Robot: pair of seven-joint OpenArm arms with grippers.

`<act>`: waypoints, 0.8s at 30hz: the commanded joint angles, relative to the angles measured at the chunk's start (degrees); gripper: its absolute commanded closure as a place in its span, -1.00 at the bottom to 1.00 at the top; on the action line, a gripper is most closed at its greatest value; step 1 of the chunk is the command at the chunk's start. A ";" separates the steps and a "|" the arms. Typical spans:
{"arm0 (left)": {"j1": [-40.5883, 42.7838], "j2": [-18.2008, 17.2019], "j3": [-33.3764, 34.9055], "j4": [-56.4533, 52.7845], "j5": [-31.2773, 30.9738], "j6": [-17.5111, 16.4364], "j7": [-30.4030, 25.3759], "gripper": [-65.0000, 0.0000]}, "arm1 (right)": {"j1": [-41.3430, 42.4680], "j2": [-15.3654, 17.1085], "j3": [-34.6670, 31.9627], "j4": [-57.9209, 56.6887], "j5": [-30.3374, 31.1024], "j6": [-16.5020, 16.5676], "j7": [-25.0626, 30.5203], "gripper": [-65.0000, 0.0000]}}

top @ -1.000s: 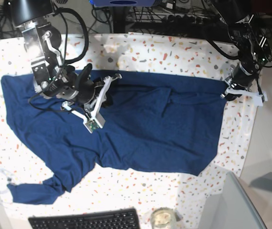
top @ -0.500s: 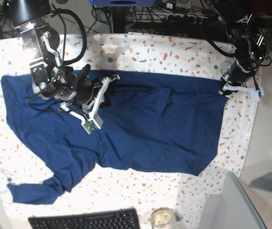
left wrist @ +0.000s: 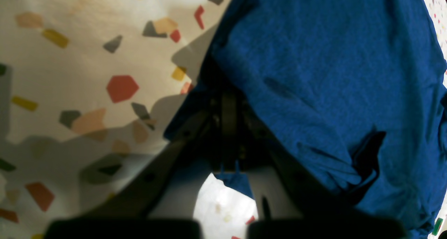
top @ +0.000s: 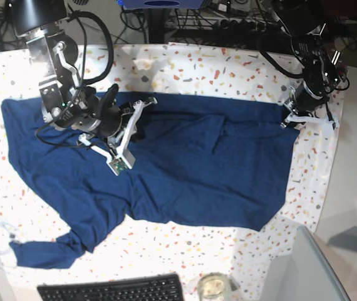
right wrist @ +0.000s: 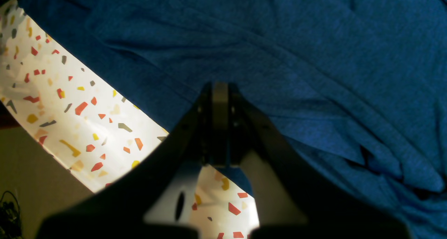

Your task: Layout the t-shirt on the table in an organized manner, then fold the t-shirt properly

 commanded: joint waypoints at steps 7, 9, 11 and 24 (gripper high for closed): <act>0.75 0.33 0.10 7.12 -1.04 -0.41 -0.48 1.00 | 1.04 0.13 0.13 0.93 0.53 0.42 1.18 1.00; 0.31 0.60 0.81 6.24 -0.51 -0.41 -0.48 1.00 | 1.04 0.13 0.13 0.93 0.53 0.42 1.18 1.00; 0.04 0.42 2.56 4.93 -0.51 -0.41 -0.48 1.00 | 1.04 0.13 0.13 0.93 0.53 0.42 1.18 1.00; 3.12 1.57 4.23 10.11 -0.69 1.43 -0.57 1.00 | 0.95 0.04 4.26 0.93 0.53 0.42 1.18 1.00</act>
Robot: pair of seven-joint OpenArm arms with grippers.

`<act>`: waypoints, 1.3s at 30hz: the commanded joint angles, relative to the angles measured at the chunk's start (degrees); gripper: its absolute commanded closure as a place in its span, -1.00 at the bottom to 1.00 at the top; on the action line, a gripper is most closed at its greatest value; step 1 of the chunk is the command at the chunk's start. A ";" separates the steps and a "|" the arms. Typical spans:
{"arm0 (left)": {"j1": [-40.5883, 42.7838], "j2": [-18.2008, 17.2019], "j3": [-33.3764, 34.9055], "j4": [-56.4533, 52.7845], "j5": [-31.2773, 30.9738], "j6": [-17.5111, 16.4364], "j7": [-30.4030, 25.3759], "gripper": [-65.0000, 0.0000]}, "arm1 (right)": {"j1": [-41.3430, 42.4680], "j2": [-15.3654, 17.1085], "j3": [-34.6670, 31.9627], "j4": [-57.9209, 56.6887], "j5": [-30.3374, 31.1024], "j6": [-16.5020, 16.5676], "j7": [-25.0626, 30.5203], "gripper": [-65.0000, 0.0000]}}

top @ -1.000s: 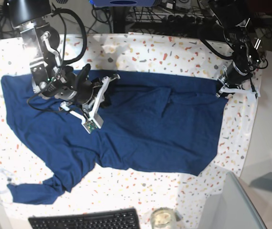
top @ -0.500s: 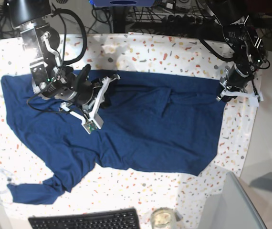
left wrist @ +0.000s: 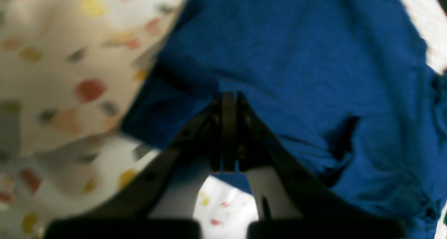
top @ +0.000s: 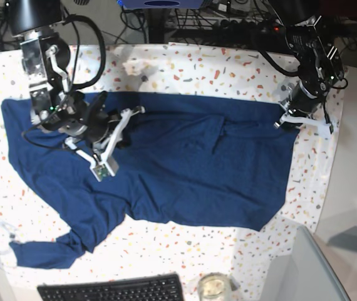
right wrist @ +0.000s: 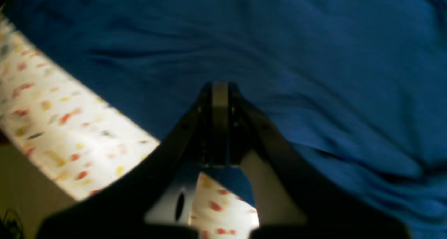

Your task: Layout the t-shirt on the table in an organized manner, then fold the t-shirt properly

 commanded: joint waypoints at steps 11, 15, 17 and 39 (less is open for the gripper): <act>-3.54 -0.66 -0.05 -5.79 -0.93 -0.51 -1.12 1.00 | 0.65 -0.28 -0.13 0.93 0.82 0.33 1.18 1.00; -5.03 -0.66 0.30 -6.14 -0.93 -0.51 -1.12 1.00 | 0.56 -0.28 -0.13 0.93 0.82 0.33 1.18 1.00; -6.26 -0.66 0.39 -6.67 -0.84 -0.51 -1.12 1.00 | 0.56 -0.28 -0.13 0.93 0.82 0.33 1.18 1.00; -13.03 0.65 1.01 -7.99 -1.11 -0.51 0.99 1.00 | 0.82 -0.28 -0.13 0.93 0.82 0.33 1.18 1.00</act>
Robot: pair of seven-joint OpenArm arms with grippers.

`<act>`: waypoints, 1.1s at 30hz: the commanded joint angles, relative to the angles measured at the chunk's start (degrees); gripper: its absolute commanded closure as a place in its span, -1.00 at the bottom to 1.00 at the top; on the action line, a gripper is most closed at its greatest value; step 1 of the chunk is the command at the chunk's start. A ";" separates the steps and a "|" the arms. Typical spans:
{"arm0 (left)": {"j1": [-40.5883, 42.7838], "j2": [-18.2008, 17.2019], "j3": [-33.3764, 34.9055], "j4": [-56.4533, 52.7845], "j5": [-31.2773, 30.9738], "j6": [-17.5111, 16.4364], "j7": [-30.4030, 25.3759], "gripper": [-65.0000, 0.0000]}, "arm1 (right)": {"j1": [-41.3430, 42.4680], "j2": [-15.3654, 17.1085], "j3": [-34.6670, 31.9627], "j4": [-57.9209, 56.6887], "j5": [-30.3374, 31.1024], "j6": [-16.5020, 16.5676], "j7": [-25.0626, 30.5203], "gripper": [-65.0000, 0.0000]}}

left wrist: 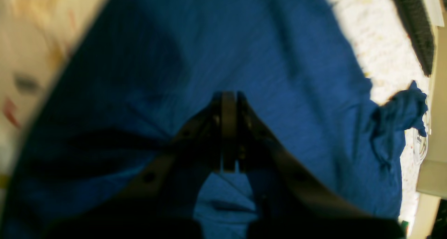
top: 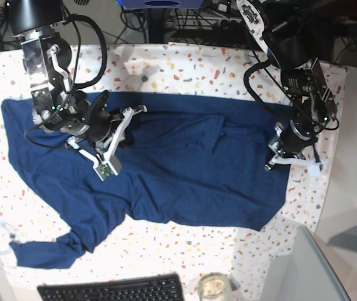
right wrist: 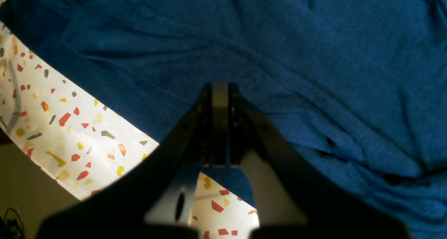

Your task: Layout the t-shirt on the table in an organized manner, then fold the t-shirt properly

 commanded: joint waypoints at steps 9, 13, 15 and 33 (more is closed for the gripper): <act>13.27 0.77 -7.25 12.42 -0.84 -0.51 0.25 1.00 | 1.00 0.13 0.13 0.87 0.53 0.35 1.18 1.00; 13.36 0.59 -9.89 11.81 -0.49 -0.51 0.25 1.00 | 1.44 -0.13 -0.04 0.87 0.53 0.35 1.18 1.00; 12.83 0.06 -9.89 10.49 -0.49 -0.51 0.25 1.00 | 1.44 -0.22 -0.04 0.87 0.53 0.35 1.18 1.00; 4.39 -0.64 -4.44 -0.15 -0.32 -0.51 0.16 1.00 | 1.17 0.04 0.22 0.87 0.53 0.35 1.18 1.00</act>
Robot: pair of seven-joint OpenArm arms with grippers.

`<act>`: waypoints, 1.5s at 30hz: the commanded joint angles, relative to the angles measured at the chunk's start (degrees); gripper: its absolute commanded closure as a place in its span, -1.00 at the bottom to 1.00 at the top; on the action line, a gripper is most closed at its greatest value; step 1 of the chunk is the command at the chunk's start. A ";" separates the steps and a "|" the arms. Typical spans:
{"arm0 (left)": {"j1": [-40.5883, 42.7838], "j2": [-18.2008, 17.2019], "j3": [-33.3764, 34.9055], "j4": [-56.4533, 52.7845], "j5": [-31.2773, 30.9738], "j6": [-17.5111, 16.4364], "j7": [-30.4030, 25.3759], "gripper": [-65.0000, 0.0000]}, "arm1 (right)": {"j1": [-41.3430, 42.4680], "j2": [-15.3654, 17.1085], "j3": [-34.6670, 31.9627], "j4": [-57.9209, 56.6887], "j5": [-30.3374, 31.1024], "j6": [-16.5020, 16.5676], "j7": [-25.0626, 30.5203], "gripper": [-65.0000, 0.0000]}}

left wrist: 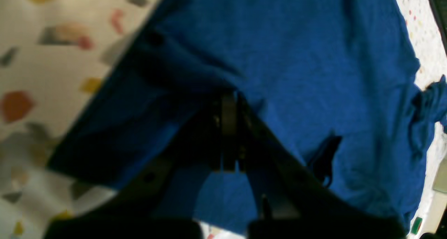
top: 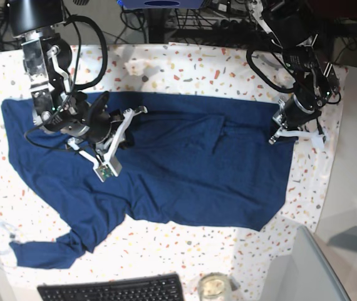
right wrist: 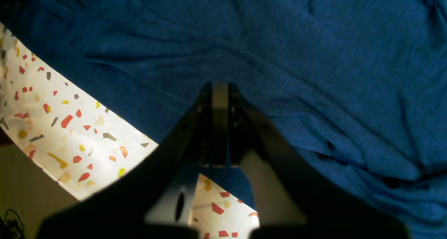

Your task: Layout the t-shirt on the table in an organized manner, then fold the t-shirt properly

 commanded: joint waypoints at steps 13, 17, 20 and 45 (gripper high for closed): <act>-9.52 -0.24 0.13 -6.26 6.21 -0.34 -3.68 1.00 | 1.06 0.13 0.22 0.87 0.53 0.33 1.21 1.00; -12.15 -0.15 0.13 -8.11 6.56 -0.34 -4.73 1.00 | 1.06 0.13 0.22 0.87 0.53 0.33 1.21 1.00; -11.80 -0.07 0.13 -5.38 6.48 -0.34 -4.56 1.00 | 0.89 0.13 0.22 0.87 0.53 0.33 1.21 1.00; 3.93 0.55 -4.71 9.74 6.48 -0.51 -0.43 1.00 | 0.80 -0.04 -0.04 0.87 0.53 0.33 1.21 1.00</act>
